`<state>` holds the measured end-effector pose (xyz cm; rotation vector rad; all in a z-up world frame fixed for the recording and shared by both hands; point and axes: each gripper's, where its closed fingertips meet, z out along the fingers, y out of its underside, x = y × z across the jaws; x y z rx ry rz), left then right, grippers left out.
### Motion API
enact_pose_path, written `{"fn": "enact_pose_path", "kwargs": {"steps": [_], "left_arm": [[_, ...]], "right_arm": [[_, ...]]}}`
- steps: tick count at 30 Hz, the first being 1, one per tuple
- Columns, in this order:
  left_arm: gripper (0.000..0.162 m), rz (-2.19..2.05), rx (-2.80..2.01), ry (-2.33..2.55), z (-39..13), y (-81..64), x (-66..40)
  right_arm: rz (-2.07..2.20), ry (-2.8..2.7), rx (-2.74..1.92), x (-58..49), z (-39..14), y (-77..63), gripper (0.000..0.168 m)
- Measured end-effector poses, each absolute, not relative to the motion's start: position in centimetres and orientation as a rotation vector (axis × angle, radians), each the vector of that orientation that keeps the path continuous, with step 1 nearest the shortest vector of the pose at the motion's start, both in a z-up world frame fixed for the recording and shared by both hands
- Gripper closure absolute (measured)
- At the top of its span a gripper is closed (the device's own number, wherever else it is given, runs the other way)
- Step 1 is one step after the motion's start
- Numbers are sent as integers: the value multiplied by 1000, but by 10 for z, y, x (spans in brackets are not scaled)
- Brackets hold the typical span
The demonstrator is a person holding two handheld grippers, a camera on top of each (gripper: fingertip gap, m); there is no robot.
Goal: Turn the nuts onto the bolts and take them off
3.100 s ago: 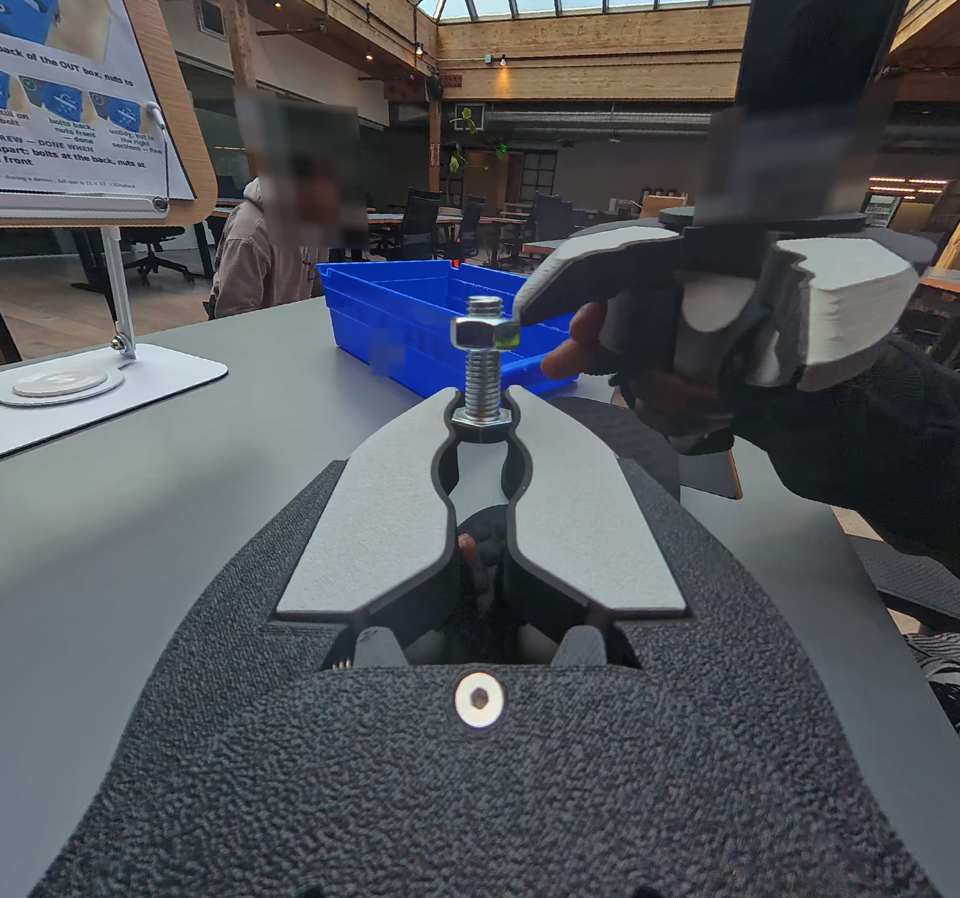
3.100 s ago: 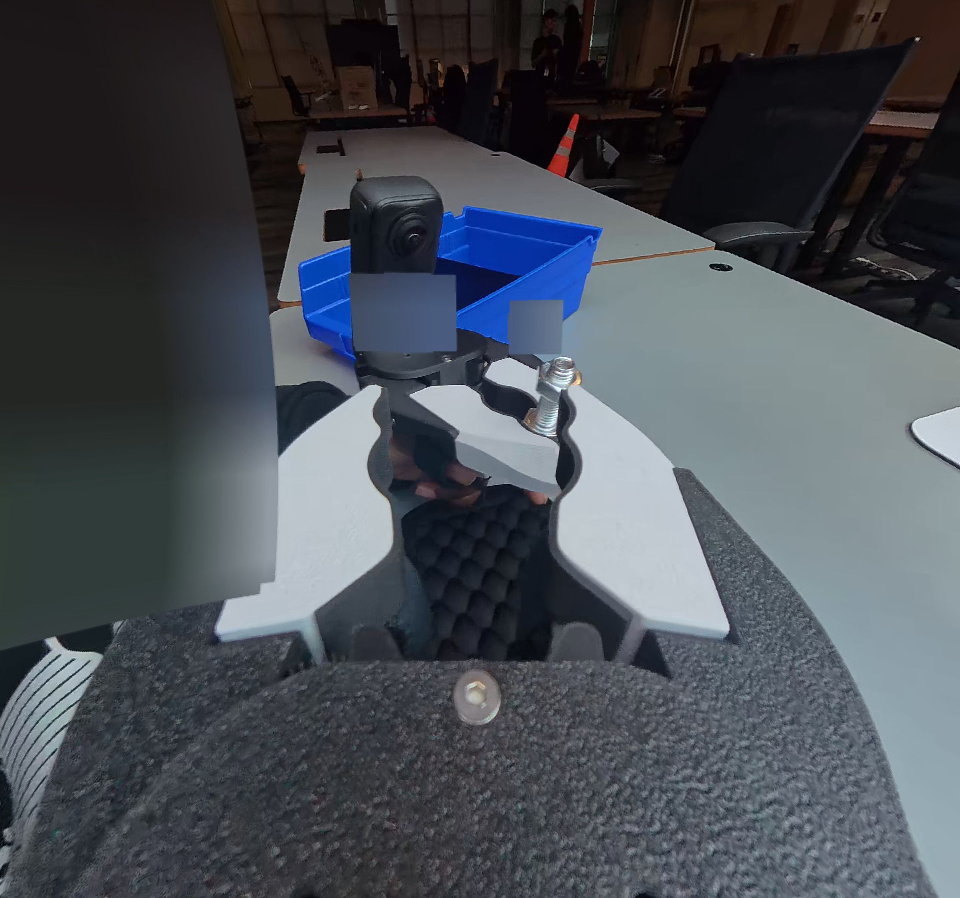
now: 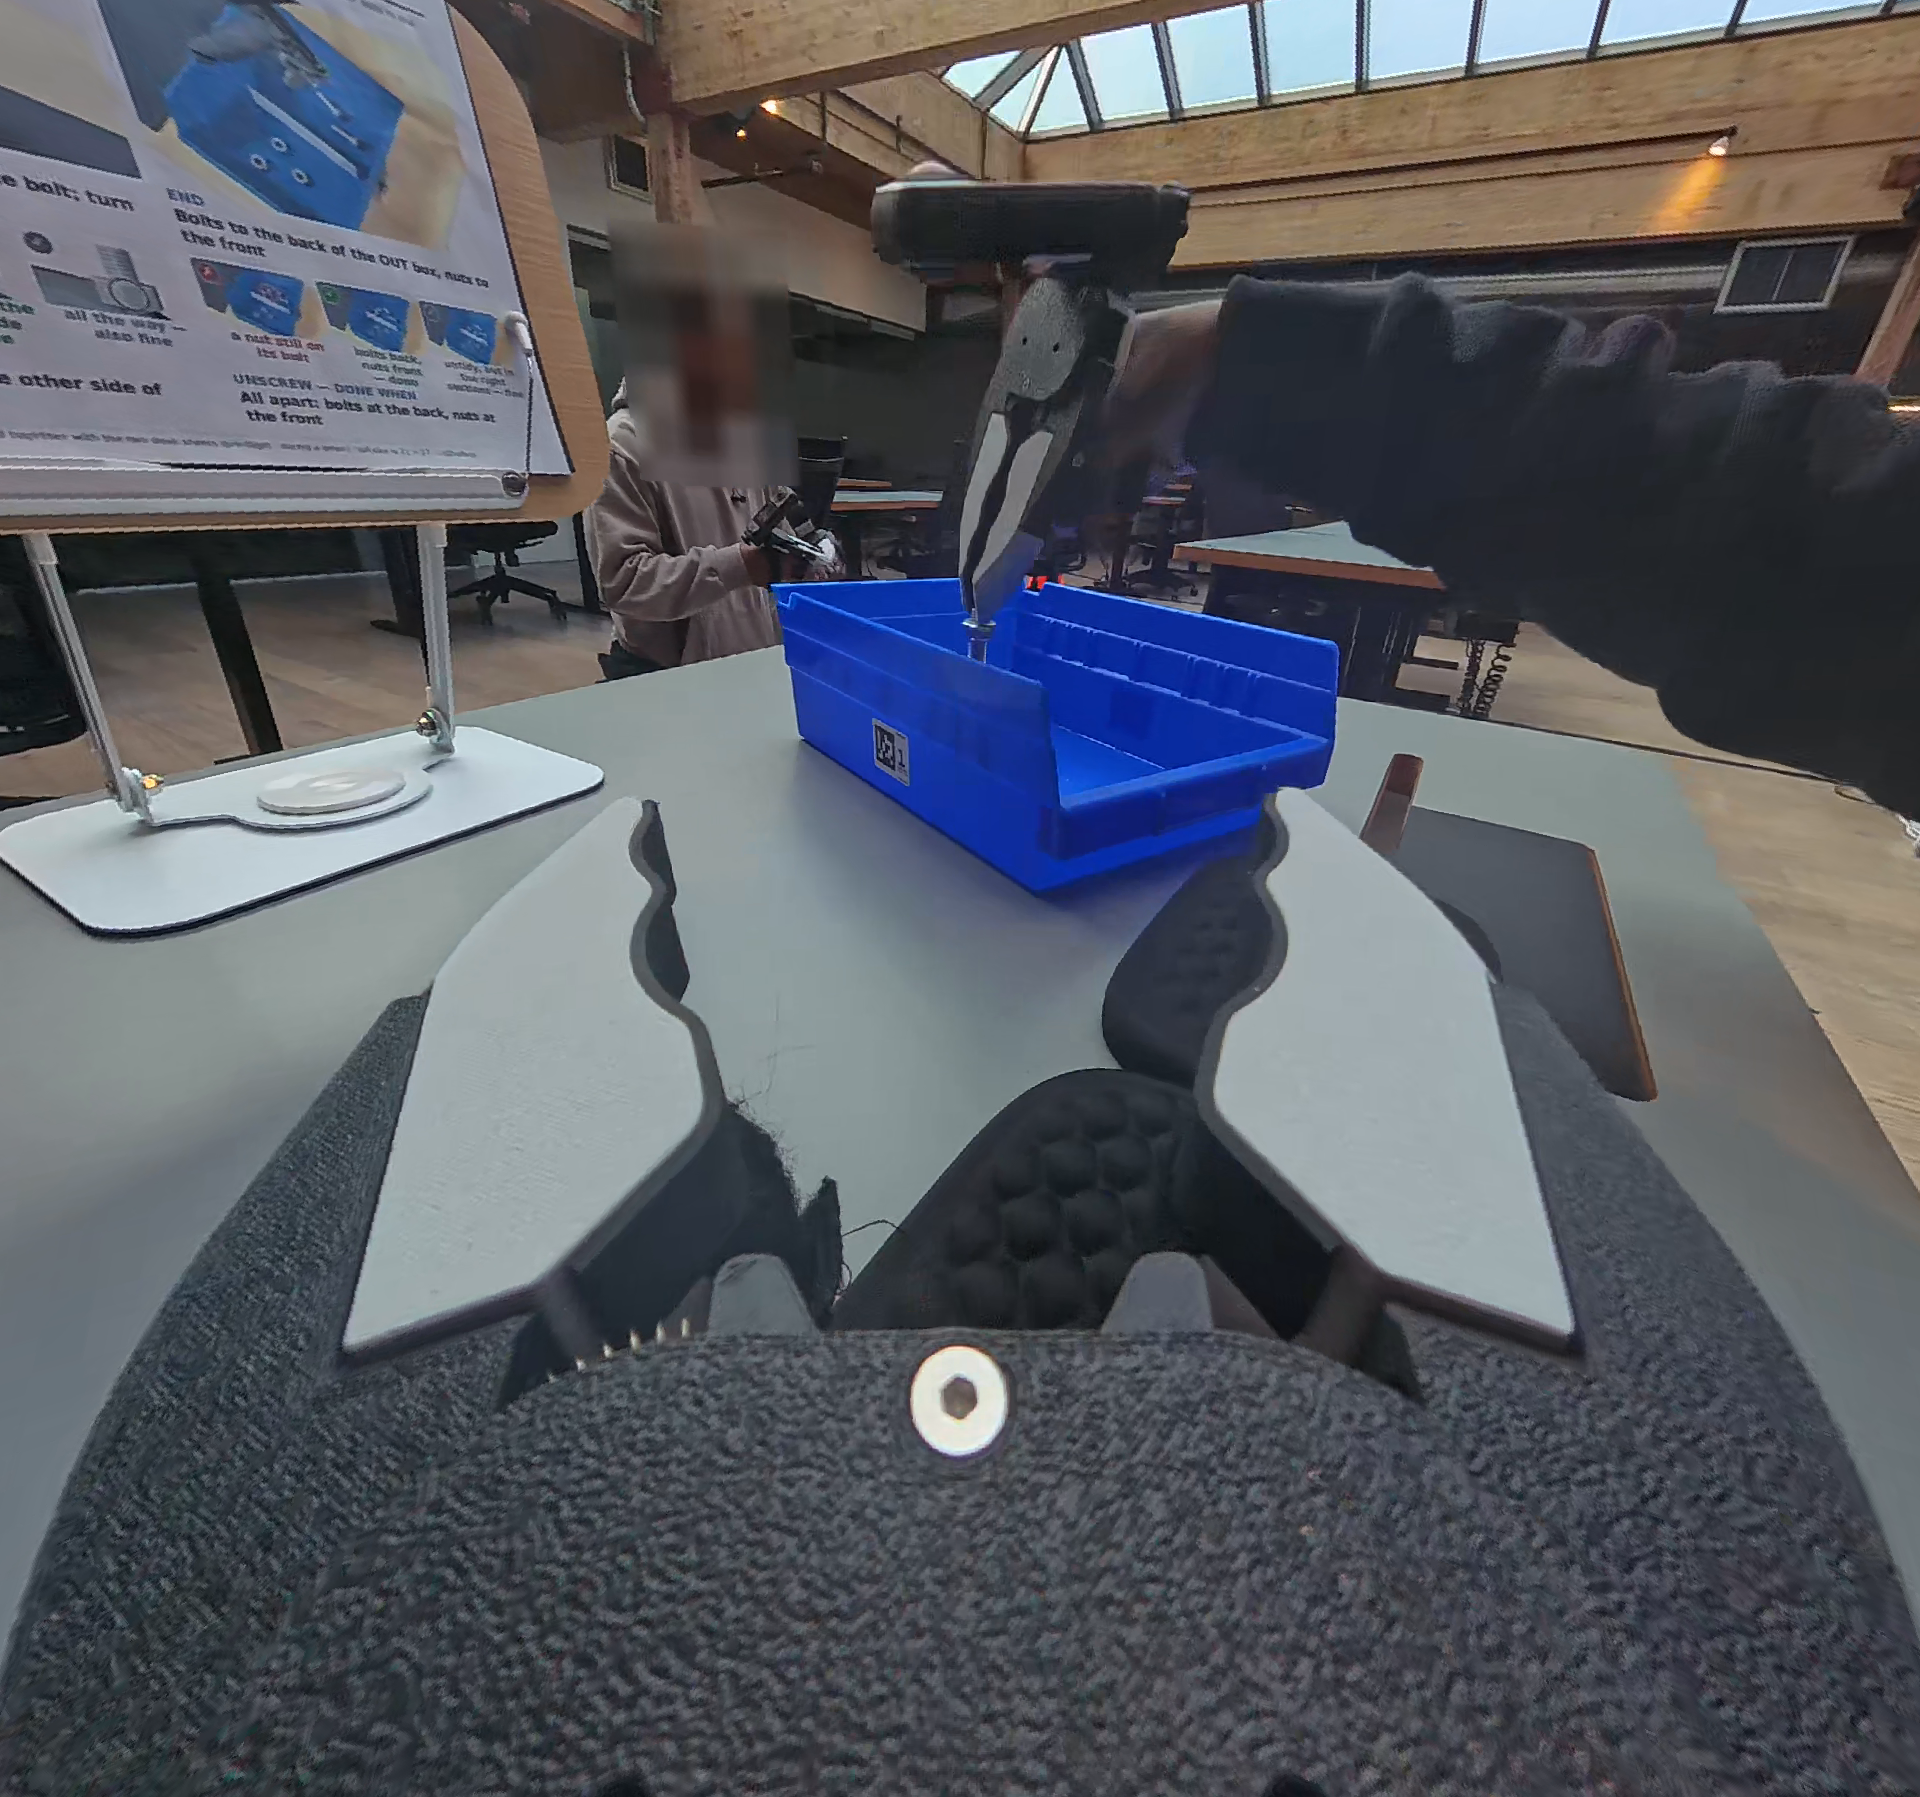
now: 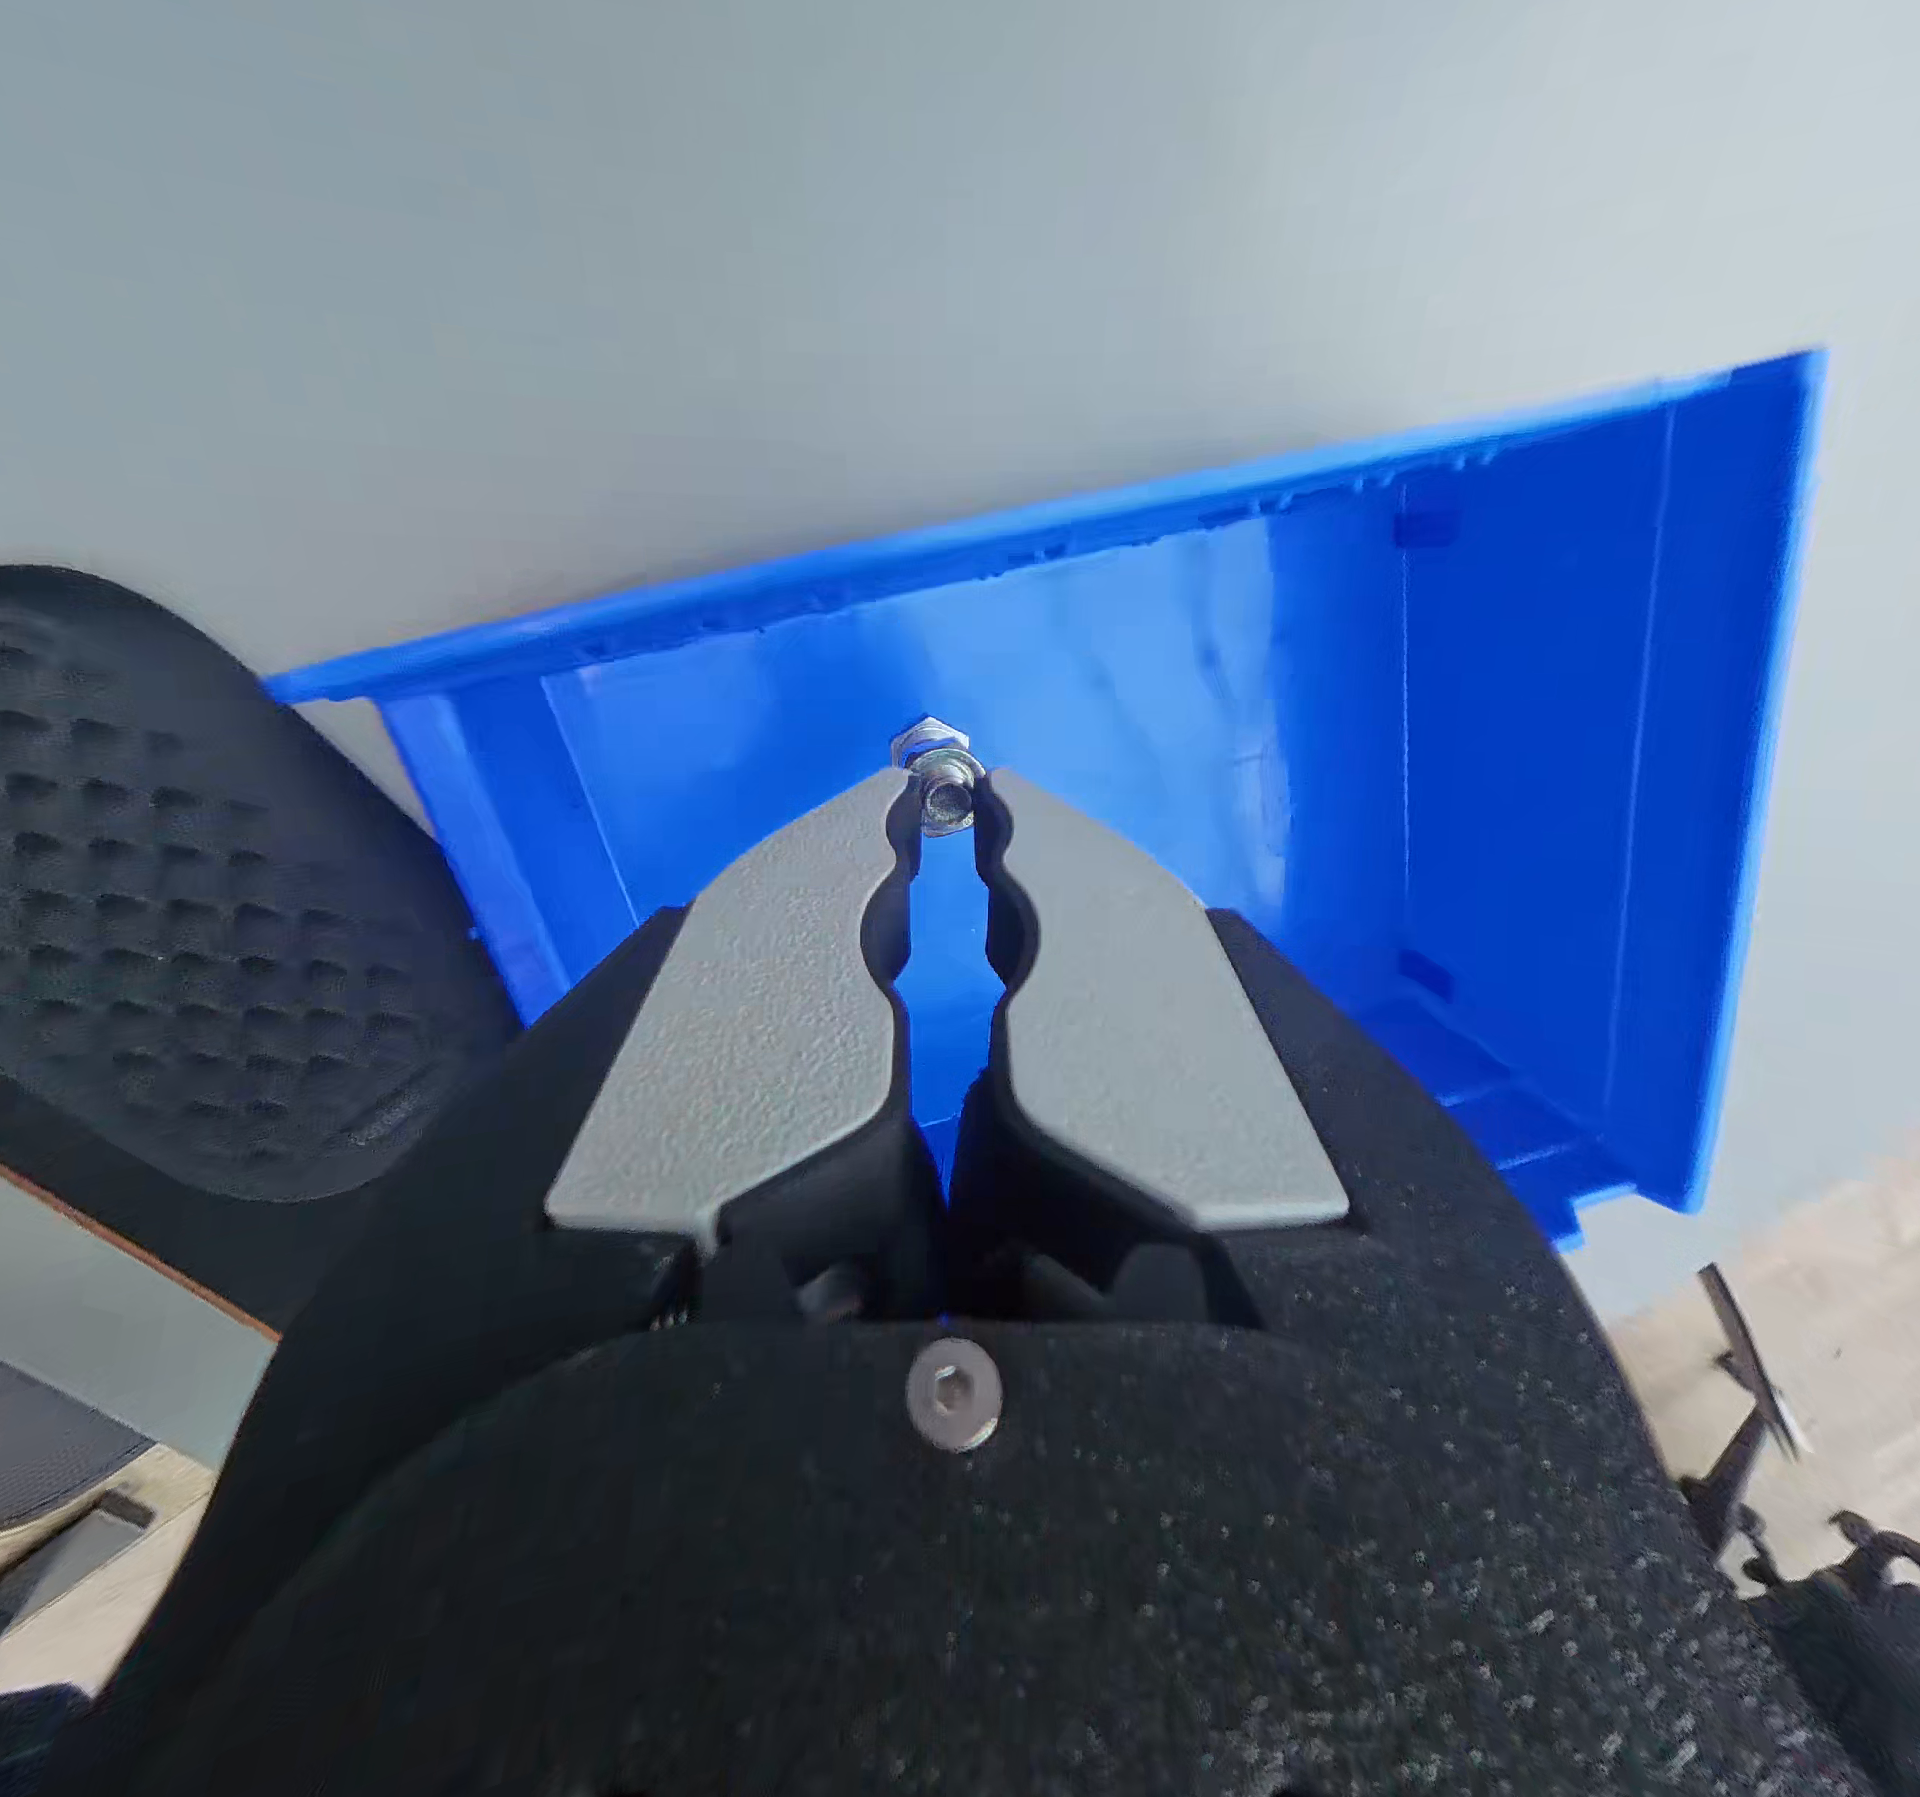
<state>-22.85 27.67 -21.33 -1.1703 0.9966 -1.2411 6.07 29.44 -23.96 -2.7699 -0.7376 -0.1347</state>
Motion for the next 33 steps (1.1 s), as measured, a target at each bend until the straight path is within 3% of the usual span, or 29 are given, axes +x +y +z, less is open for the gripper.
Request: {"fn": "enact_pose_path", "kwargs": {"steps": [10,22,27,33], "left_arm": [[67,-1252,-1151,1009,-214,276,-229],[72,-1264,-1153,1021,-215,275,-228],[74,-1227,-1149,1057,-217,273,-227],[79,-1150,-1164,1106,-199,258,-236]], "right_arm": [[-140,-468,-2850,132,-293,314,160],[-150,-426,-2875,144,-310,329,159],[-158,-388,-2818,141,-294,329,146],[-42,-239,-2416,92,-223,329,116]]}}
